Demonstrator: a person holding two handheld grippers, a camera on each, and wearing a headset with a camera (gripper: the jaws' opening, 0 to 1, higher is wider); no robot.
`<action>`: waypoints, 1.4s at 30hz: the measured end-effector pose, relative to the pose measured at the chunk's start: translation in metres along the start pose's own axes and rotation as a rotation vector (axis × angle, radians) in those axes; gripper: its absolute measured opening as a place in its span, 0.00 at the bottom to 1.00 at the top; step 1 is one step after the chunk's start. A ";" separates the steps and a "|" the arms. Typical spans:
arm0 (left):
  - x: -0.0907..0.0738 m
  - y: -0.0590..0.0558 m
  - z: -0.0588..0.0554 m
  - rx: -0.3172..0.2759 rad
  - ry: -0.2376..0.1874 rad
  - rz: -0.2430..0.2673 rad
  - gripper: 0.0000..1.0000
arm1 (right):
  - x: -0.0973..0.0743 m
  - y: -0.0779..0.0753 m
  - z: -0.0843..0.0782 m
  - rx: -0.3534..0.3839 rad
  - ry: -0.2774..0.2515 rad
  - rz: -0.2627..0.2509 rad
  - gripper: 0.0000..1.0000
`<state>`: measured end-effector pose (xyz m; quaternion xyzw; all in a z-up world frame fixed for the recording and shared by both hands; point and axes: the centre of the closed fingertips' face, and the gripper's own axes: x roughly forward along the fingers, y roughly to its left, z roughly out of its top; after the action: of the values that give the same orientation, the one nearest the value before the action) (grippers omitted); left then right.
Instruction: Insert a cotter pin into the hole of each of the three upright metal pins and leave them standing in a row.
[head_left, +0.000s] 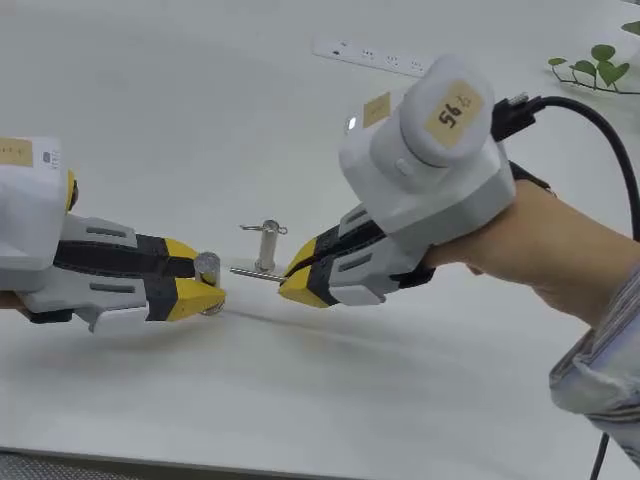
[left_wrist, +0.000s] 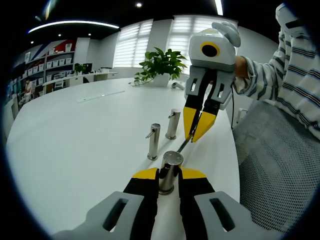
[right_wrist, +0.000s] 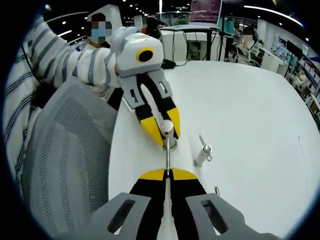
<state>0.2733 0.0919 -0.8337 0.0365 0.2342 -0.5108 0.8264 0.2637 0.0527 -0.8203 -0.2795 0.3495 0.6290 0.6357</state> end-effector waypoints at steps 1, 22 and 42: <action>0.000 0.000 0.000 0.003 0.000 -0.001 0.13 | 0.001 0.000 0.000 -0.002 0.000 0.002 0.04; 0.002 -0.001 0.000 -0.022 -0.011 0.024 0.13 | 0.005 -0.004 0.001 -0.037 0.015 -0.013 0.04; 0.001 -0.001 -0.001 -0.035 -0.027 0.036 0.13 | 0.016 -0.002 0.013 -0.048 -0.016 -0.034 0.04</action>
<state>0.2728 0.0911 -0.8345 0.0193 0.2313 -0.4921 0.8391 0.2667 0.0730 -0.8254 -0.2955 0.3242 0.6288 0.6421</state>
